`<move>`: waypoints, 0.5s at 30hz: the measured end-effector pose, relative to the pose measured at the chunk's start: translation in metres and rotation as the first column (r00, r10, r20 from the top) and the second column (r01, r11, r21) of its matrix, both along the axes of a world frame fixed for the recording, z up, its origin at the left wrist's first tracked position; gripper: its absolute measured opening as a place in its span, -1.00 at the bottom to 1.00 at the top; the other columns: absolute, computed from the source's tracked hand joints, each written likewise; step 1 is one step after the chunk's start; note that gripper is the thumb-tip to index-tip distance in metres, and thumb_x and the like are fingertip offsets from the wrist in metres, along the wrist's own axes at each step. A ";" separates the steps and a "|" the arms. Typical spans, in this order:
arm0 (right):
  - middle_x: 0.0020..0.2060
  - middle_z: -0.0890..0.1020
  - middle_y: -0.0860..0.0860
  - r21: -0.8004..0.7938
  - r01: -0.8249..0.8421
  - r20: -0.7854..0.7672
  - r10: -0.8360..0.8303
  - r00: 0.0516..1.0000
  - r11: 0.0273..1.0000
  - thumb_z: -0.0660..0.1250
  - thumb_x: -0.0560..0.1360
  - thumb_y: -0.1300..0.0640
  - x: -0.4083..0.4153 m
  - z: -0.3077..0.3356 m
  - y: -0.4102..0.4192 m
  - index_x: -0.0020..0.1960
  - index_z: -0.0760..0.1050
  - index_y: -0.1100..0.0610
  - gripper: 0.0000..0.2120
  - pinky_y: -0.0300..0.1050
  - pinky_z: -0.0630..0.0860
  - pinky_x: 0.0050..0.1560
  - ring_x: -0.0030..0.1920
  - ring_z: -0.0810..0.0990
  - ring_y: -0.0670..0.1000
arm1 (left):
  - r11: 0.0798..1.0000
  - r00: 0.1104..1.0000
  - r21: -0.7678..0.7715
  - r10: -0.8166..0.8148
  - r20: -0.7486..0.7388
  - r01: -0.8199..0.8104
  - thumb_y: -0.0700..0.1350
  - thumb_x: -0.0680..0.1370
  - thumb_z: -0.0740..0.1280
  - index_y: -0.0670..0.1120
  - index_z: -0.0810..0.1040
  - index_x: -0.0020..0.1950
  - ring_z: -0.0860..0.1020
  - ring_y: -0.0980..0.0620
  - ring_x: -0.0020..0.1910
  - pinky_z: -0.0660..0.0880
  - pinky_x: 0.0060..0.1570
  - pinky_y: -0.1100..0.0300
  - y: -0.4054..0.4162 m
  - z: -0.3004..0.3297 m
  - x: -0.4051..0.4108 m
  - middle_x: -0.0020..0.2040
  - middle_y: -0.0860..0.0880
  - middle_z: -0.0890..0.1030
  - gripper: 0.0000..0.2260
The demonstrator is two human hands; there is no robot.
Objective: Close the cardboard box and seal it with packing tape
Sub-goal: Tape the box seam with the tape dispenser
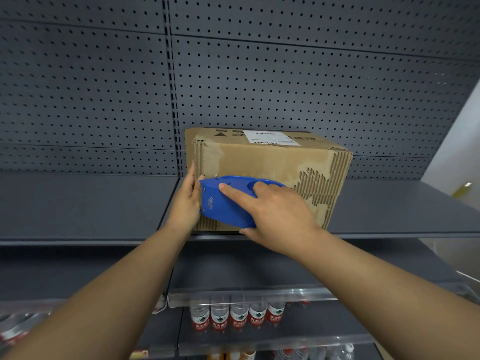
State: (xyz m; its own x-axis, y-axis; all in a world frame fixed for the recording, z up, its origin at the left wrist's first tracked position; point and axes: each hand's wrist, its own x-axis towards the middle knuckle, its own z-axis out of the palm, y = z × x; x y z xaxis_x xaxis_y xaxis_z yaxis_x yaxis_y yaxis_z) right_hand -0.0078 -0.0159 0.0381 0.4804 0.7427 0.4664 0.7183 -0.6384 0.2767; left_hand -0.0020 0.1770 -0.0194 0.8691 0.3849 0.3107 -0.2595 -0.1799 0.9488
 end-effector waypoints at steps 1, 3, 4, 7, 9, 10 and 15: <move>-0.28 0.58 0.16 -0.002 -0.001 0.005 0.001 1.000 1.000 0.55 0.17 -0.07 0.000 0.000 0.000 0.37 0.39 -0.02 -0.20 -0.12 0.37 -0.44 -0.44 0.52 0.15 | 1.000 1.000 -0.009 -0.030 -0.008 0.030 -0.06 0.65 0.07 0.07 0.04 0.53 0.36 -0.11 0.37 0.38 0.27 0.07 -0.001 0.000 0.000 0.43 -0.24 0.30 -0.55; -0.26 0.58 0.16 -0.022 0.007 0.010 -0.007 1.000 1.000 0.52 0.22 -0.08 0.000 0.000 -0.002 0.40 0.35 -0.03 -0.21 -0.13 0.32 -0.42 -0.43 0.52 0.15 | 0.999 0.999 0.023 -0.049 -0.011 0.049 -0.12 0.66 0.05 0.06 -0.06 0.54 0.29 -0.11 0.42 0.35 0.27 0.12 0.001 -0.003 0.002 0.45 -0.23 0.26 -0.52; -0.23 0.58 0.16 -0.042 0.019 0.011 -0.018 1.000 0.999 0.50 0.25 -0.11 -0.001 0.001 -0.003 0.43 0.30 -0.05 -0.21 -0.12 0.31 -0.40 -0.40 0.53 0.15 | 0.998 0.999 0.049 -0.034 -0.011 0.035 -0.12 0.66 0.05 0.06 -0.07 0.54 0.28 -0.06 0.42 0.35 0.26 0.17 0.001 -0.005 0.002 0.45 -0.16 0.27 -0.51; -0.07 0.57 0.16 -0.100 0.033 0.013 -0.032 0.999 0.994 0.37 0.39 -0.18 -0.006 0.008 -0.004 0.50 0.06 -0.12 -0.20 -0.09 0.34 -0.32 -0.28 0.56 0.16 | 0.997 1.000 0.075 0.014 0.002 -0.014 -0.11 0.66 0.03 0.05 -0.04 0.53 0.34 0.02 0.37 0.34 0.14 0.26 -0.002 -0.007 0.004 0.41 -0.10 0.31 -0.53; 0.04 0.51 0.14 -0.129 0.008 -0.021 -0.011 1.000 0.992 0.27 0.46 -0.19 -0.006 0.009 -0.005 0.51 -0.12 -0.16 -0.22 -0.11 0.33 -0.30 -0.17 0.56 0.14 | 0.995 0.999 0.092 0.034 0.007 -0.035 -0.12 0.66 0.03 0.04 -0.01 0.54 0.38 -0.03 0.34 0.38 0.08 0.34 -0.003 -0.007 0.005 0.37 -0.10 0.36 -0.54; 0.06 0.50 0.13 -0.137 0.001 -0.029 -0.005 1.000 0.991 0.25 0.48 -0.19 -0.005 0.011 -0.006 0.51 -0.16 -0.17 -0.22 -0.11 0.33 -0.29 -0.14 0.56 0.13 | 0.993 0.999 0.109 0.041 0.012 -0.042 -0.12 0.66 0.03 0.03 0.01 0.54 0.41 -0.05 0.32 0.41 0.03 0.41 -0.002 -0.008 0.006 0.35 -0.11 0.39 -0.55; 0.05 0.49 0.11 -0.170 -0.014 -0.034 0.008 0.999 0.985 0.23 0.49 -0.20 -0.001 0.016 -0.010 0.51 -0.21 -0.17 -0.22 -0.11 0.37 -0.29 -0.13 0.55 0.11 | 0.972 0.996 0.218 0.085 0.037 -0.091 0.00 0.64 0.03 0.07 0.05 0.53 0.43 0.01 0.30 0.42 0.19 0.20 0.001 -0.012 0.007 0.39 -0.03 0.41 -0.55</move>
State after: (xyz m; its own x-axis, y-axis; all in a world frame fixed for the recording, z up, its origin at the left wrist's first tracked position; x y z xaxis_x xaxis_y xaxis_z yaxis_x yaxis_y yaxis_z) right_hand -0.0091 -0.0254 0.0538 0.4849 0.8153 0.3165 0.7354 -0.5759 0.3570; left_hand 0.0053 0.1783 -0.0314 0.8250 0.3795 0.4187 -0.2582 -0.4059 0.8767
